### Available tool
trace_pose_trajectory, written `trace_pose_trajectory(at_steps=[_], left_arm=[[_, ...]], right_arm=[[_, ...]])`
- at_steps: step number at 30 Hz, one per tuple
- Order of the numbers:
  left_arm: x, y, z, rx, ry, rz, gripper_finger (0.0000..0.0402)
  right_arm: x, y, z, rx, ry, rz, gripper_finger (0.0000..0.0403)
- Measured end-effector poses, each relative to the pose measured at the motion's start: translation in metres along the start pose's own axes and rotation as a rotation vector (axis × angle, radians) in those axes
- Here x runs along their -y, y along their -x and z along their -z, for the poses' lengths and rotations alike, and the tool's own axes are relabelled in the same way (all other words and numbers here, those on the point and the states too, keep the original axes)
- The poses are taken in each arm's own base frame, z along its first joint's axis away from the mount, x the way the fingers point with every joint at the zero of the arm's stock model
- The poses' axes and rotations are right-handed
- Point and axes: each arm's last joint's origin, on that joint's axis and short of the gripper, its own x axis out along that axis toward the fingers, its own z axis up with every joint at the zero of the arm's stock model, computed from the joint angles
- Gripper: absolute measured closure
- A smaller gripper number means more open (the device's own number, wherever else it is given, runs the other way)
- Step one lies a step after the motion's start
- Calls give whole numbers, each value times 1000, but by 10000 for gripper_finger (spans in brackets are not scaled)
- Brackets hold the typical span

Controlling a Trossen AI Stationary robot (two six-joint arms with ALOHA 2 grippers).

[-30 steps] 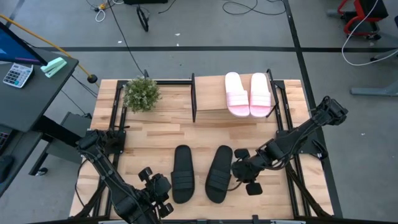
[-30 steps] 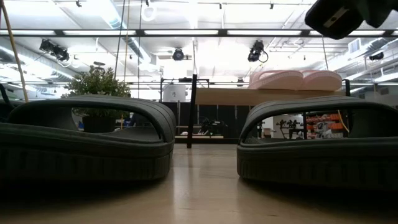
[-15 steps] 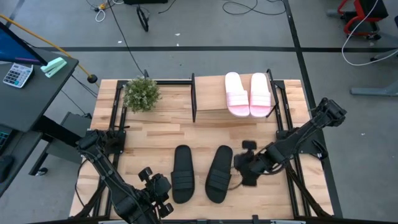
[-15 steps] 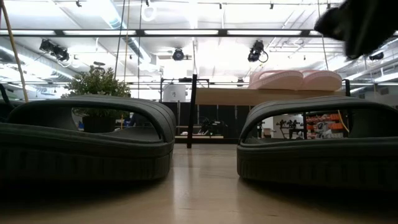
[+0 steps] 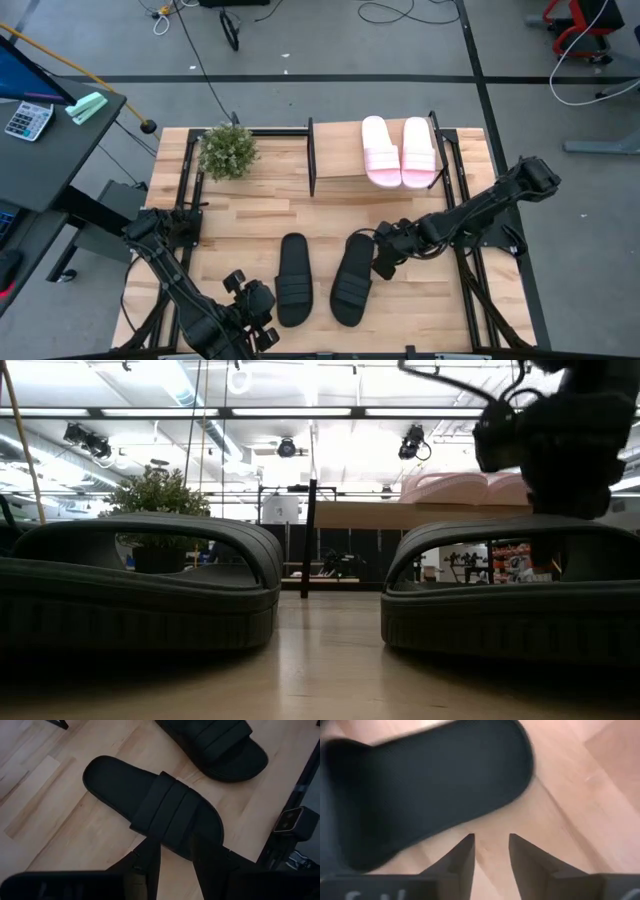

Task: Pick and place slides into the shelf
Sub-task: Put the right black slipper on the shelf

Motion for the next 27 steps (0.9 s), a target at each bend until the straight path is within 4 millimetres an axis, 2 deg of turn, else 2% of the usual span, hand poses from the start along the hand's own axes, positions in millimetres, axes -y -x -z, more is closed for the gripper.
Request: trace_pose_trajectory(at_steps=[6, 13, 19, 27], left_arm=[[1, 1, 1, 1, 3, 11, 292], [1, 1, 1, 1, 3, 11, 294], [1, 1, 1, 1, 5, 13, 294], [2, 1, 1, 2, 6, 14, 294]], right_arm=[[10, 14, -8, 94, -87, -16, 212], [25, 10, -7, 141, -316, -90, 156], [29, 1, -3, 175, -359, -152, 150], [29, -2, -3, 204, -370, -187, 155]])
